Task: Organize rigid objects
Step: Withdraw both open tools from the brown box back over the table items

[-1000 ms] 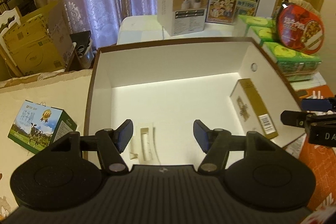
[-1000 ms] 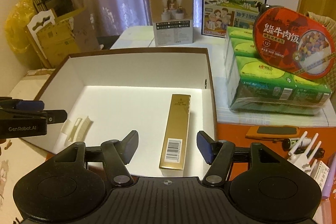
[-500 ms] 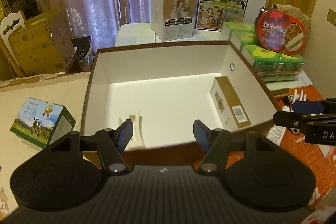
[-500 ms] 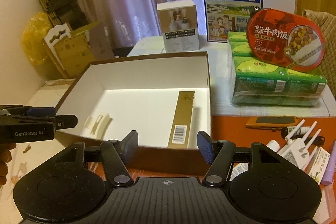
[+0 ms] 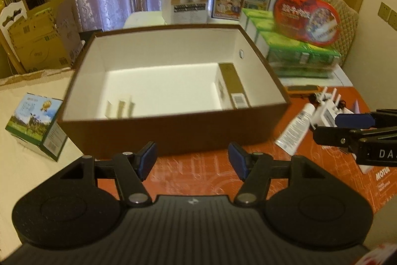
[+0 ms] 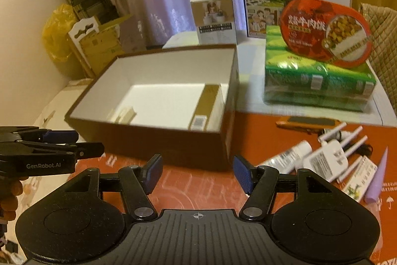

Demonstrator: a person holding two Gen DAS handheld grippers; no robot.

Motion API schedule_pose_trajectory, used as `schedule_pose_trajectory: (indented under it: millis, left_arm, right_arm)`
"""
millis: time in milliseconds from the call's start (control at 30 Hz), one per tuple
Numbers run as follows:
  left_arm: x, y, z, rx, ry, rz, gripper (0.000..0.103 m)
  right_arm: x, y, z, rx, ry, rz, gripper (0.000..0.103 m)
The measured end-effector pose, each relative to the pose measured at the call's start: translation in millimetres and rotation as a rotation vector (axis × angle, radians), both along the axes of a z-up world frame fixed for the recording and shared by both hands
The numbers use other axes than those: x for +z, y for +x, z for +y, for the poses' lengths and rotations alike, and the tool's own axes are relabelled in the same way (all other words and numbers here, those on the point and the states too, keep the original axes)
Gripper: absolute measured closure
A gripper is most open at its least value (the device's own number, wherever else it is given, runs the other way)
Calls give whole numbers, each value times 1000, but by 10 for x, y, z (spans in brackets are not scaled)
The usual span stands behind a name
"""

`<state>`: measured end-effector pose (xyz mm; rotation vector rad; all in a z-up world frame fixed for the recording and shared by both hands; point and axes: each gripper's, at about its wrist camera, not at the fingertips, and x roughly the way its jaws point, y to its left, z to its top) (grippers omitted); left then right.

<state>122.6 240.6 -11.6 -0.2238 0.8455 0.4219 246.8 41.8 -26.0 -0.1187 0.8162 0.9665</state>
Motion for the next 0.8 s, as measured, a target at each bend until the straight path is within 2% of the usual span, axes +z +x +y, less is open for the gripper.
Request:
schedule_pose_trajectory:
  millis: [400, 800]
  left_arm:
    - [-151, 161, -571, -71, -42, 38, 43]
    - [-302, 536, -1080, -221, -55, 59, 43]
  right_arm:
    - [-90, 51, -577, 13, -28, 45, 43]
    - [-229, 219, -1230, -121, -57, 104, 43]
